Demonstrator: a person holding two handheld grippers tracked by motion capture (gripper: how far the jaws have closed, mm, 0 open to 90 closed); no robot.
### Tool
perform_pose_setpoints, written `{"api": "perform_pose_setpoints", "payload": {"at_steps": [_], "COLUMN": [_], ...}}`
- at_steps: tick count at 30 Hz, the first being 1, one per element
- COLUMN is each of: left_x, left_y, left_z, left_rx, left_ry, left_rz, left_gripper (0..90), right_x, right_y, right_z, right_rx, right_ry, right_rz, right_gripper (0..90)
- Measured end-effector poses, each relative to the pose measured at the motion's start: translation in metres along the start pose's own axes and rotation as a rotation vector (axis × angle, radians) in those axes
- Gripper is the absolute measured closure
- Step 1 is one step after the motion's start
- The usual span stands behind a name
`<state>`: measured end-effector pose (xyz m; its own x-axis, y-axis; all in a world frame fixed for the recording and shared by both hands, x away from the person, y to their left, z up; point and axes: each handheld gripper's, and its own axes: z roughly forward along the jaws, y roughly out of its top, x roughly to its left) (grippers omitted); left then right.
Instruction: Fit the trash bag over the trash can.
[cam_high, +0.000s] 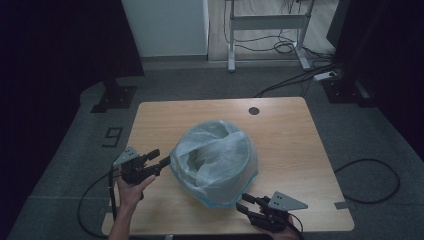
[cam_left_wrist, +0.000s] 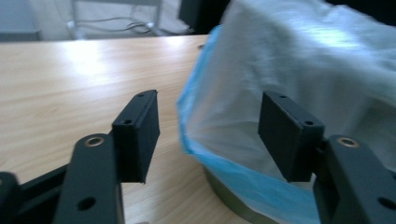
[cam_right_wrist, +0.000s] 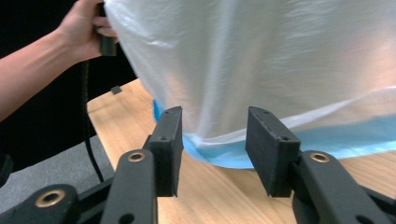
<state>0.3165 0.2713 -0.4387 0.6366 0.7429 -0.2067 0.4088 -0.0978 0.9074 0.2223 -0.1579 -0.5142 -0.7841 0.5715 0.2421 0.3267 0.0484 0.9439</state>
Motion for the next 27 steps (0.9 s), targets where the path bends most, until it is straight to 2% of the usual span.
{"api": "perform_pose_setpoints", "payload": {"at_steps": [1,5,12,14,20,22,27], "left_x": [-0.001,-0.007,-0.022,-0.025,-0.034,-0.037,-0.042], "left_y": [0.001,0.009,0.032,0.038,0.058,0.064,0.077], "left_z": [-0.002,-0.01,-0.017,-0.016,-0.005,0.001,0.015], "left_rx": [-0.003,-0.026,-0.047,-0.045,-0.008,0.012,0.038], "left_ry": [-0.009,-0.09,-0.203,-0.209,-0.279,-0.286,-0.304], "left_rz": [0.014,0.057,0.158,0.181,0.231,0.252,0.275], "left_gripper": [36.5,35.0,32.3,31.8,31.5,31.4,31.3], "right_x": [-0.003,-0.013,-0.025,-0.027,-0.035,-0.037,-0.039], "right_y": [0.0,0.001,0.001,0.002,0.002,0.001,0.0], "right_z": [-0.002,-0.009,-0.023,-0.027,-0.036,-0.038,-0.041], "right_rx": [-0.005,-0.02,-0.041,-0.046,-0.057,-0.057,-0.057], "right_ry": [-0.006,-0.034,-0.055,-0.058,-0.084,-0.094,-0.111], "right_rz": [0.0,0.011,0.019,0.021,0.03,0.029,0.031], "right_gripper": [53.9,50.7,46.9,46.2,45.0,44.8,44.4]}}
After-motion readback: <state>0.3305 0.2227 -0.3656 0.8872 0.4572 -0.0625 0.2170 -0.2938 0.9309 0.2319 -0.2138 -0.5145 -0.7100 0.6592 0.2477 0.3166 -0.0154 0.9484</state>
